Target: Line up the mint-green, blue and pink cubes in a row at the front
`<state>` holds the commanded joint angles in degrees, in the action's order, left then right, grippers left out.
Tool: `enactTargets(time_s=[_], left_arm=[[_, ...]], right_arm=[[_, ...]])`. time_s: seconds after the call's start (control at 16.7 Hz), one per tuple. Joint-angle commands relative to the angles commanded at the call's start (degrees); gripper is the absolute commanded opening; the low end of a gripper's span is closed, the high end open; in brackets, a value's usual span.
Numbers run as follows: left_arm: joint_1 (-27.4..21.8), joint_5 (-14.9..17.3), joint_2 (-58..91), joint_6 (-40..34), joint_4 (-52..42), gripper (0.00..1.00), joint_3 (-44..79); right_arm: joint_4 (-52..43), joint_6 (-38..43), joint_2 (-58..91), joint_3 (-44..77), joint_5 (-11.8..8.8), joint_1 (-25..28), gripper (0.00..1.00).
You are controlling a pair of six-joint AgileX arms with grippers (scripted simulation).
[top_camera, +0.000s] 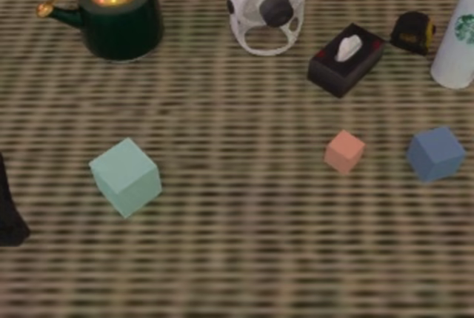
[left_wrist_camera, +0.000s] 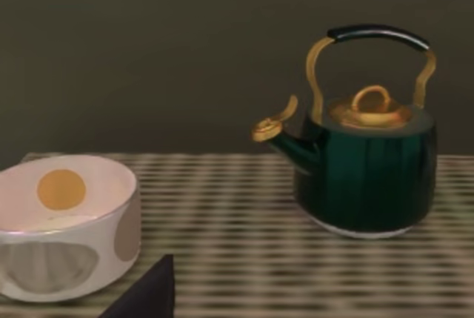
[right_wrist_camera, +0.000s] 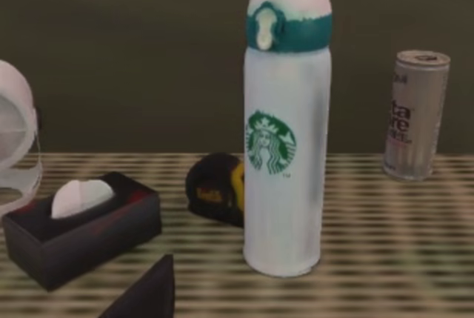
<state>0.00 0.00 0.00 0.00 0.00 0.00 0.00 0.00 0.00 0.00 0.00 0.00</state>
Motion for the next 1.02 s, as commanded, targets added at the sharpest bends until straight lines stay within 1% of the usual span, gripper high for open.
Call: enactTargets(time_s=[0.24,0.48,0.72,1.02], left_arm=[[0.00,0.00,0.00,0.00,0.00,1.00,0.00],[0.00,0.00,0.00,0.00,0.00,1.00,0.00],[0.00,0.00,0.00,0.00,0.00,1.00,0.00],[0.00,0.00,0.00,0.00,0.00,1.00,0.00]], right_arm=[[-1.22,-0.38,1.74,1.74,-0.08,0.54,1.00],[-8.09,-2.56,12.54,12.39,-0.14,3.14,1.00],[-19.25,-6.06,32.94,30.04,0.06,7.00,1.00],[-36.37,-11.27,65.97,55.13,0.16,12.83,1.00]])
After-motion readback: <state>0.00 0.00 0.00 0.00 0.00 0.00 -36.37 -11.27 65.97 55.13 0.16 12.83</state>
